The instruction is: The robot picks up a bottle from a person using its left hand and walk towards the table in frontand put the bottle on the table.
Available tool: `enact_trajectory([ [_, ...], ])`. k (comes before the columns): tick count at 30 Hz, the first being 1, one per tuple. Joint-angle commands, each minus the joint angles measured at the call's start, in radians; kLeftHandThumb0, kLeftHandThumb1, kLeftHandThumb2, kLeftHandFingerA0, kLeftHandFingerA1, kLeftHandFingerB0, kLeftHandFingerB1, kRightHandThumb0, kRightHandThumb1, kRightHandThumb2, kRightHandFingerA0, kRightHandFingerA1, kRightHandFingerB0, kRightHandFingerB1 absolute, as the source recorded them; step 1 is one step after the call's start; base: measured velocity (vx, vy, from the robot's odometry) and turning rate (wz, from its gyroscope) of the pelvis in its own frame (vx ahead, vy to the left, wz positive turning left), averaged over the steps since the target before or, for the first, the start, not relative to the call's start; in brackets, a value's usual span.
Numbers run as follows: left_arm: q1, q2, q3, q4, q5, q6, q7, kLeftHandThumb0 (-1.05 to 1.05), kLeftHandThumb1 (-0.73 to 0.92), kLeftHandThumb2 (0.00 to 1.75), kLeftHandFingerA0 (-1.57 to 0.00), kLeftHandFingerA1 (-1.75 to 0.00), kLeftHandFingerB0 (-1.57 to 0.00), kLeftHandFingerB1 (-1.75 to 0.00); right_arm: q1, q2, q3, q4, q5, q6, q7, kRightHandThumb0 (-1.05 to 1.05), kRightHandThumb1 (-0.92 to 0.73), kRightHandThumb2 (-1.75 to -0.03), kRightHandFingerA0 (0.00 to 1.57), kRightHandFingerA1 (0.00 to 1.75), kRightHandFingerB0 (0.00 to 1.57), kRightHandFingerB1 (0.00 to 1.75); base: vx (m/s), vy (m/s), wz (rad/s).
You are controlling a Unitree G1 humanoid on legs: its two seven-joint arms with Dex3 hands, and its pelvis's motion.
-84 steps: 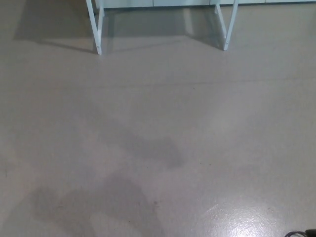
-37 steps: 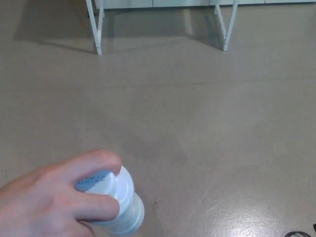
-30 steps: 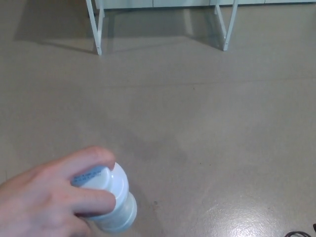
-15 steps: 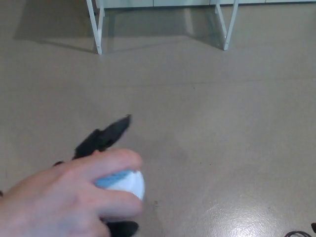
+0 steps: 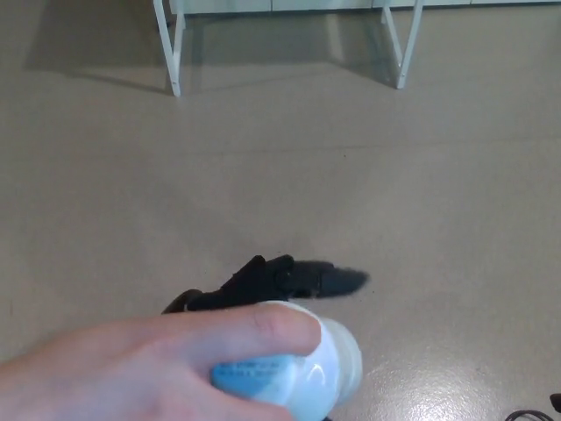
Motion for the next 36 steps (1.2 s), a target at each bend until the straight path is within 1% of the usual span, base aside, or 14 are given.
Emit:
enact_trajectory([
  [1, 0.021, -0.050, -0.015, 0.003, 0.069, 0.029, 0.059, -0.17, 0.78, 0.78, -1.05, -1.31, -0.72, -1.21, -0.012, -0.026, 0.004, 0.001, -0.004, 0.027, 0.014, -0.51, -0.58, -0.58, 0.41, 0.38, 0.49, 0.38, 0.00, 0.000, 0.00],
  [3, 0.034, -0.055, -0.010, 0.001, 0.072, 0.032, 0.058, -0.16, 0.81, 0.75, -1.01, -1.33, -0.69, -1.20, -0.013, -0.025, 0.007, -0.001, -0.005, 0.037, 0.015, -0.52, -0.58, -0.58, 0.38, 0.39, 0.50, 0.37, 0.00, 0.000, 0.00],
  [4, 0.025, -0.058, -0.006, 0.002, 0.071, 0.036, 0.056, -0.16, 0.82, 0.75, -0.99, -1.35, -0.69, -1.20, -0.023, -0.023, 0.002, -0.001, 0.002, 0.043, 0.023, -0.57, -0.48, -0.79, 0.31, 0.48, 0.44, 0.49, 0.00, 0.000, 0.00],
  [5, 0.022, -0.061, -0.004, 0.001, 0.072, 0.038, 0.055, -0.16, 0.82, 0.75, -0.99, -1.35, -0.69, -1.20, -0.027, -0.023, 0.000, -0.002, 0.006, 0.046, 0.026, -0.57, -0.48, -0.79, 0.31, 0.48, 0.44, 0.49, 0.00, 0.000, 0.00],
  [6, 0.024, -0.063, -0.002, 0.001, 0.072, 0.039, 0.054, -0.18, 0.83, 0.72, -0.99, -1.36, -0.69, -1.17, -0.029, -0.022, -0.004, 0.001, 0.009, 0.047, 0.029, -0.53, -0.57, -0.57, 0.40, 0.39, 0.52, 0.37, 0.00, 0.000, 0.00],
  [11, 0.032, -0.066, 0.003, 0.003, 0.069, 0.026, 0.049, -0.17, 0.83, 0.71, -1.00, -1.33, -0.69, -1.14, -0.029, -0.024, 0.006, 0.002, -0.003, 0.047, 0.029, -0.52, -0.59, -0.59, 0.39, 0.41, 0.50, 0.38, 0.06, -0.031, -0.01],
  [12, 0.036, -0.067, 0.003, -0.001, 0.066, 0.030, 0.049, -0.17, 0.83, 0.70, -0.98, -1.35, -0.70, -1.13, -0.029, -0.022, -0.001, 0.001, 0.005, 0.046, 0.037, -0.56, -0.48, -0.80, 0.32, 0.49, 0.44, 0.49, 0.00, 0.000, 0.00],
  [13, 0.038, -0.069, 0.003, -0.003, 0.066, 0.032, 0.049, -0.17, 0.83, 0.70, -0.98, -1.35, -0.70, -1.13, -0.028, -0.022, -0.003, 0.001, 0.009, 0.045, 0.040, -0.56, -0.48, -0.80, 0.32, 0.49, 0.44, 0.49, -0.20, -0.005, 0.20],
  [14, 0.039, -0.070, 0.004, -0.002, 0.068, 0.031, 0.048, -0.17, 0.82, 0.71, -0.98, -1.35, -0.70, -1.14, -0.029, -0.021, -0.006, 0.001, 0.012, 0.050, 0.043, -0.51, -0.58, -0.59, 0.38, 0.38, 0.51, 0.38, -0.21, -0.008, 0.34],
  [19, 0.054, -0.078, 0.006, -0.007, 0.073, 0.040, 0.049, -0.19, 0.81, 0.70, -1.00, -1.33, -0.72, -1.15, -0.028, -0.020, -0.011, -0.001, 0.016, 0.058, 0.053, -0.54, -0.58, -0.59, 0.37, 0.40, 0.52, 0.38, -0.08, 0.023, 0.00],
  [20, 0.056, -0.078, 0.008, -0.008, 0.067, 0.043, 0.046, -0.18, 0.82, 0.69, -1.00, -1.33, -0.71, -1.15, -0.028, -0.021, -0.008, 0.000, 0.012, 0.058, 0.053, -0.58, -0.48, -0.81, 0.33, 0.50, 0.45, 0.50, 0.06, 0.146, -0.09],
  [22, 0.057, -0.078, 0.011, -0.006, 0.068, 0.038, 0.042, -0.18, 0.82, 0.69, -0.99, -1.33, -0.71, -1.15, -0.029, -0.021, -0.009, 0.001, 0.013, 0.060, 0.056, -0.58, -0.48, -0.80, 0.33, 0.50, 0.44, 0.50, 0.10, 0.197, -0.18],
  [23, 0.058, -0.077, 0.013, -0.012, 0.071, 0.048, 0.043, -0.18, 0.81, 0.71, -0.97, -1.35, -0.71, -1.16, -0.029, -0.020, -0.011, 0.001, 0.016, 0.060, 0.060, -0.53, -0.59, -0.58, 0.38, 0.39, 0.51, 0.38, 0.16, 0.285, -0.24],
  [36, 0.037, -0.085, 0.020, 0.007, 0.078, 0.024, 0.037, -0.14, 0.79, 0.72, -1.05, -1.23, -0.74, -1.11, -0.042, -0.022, -0.012, 0.004, 0.015, 0.072, 0.084, -0.57, -0.56, -0.60, 0.41, 0.36, 0.51, 0.39, 0.27, 0.066, 0.03],
])
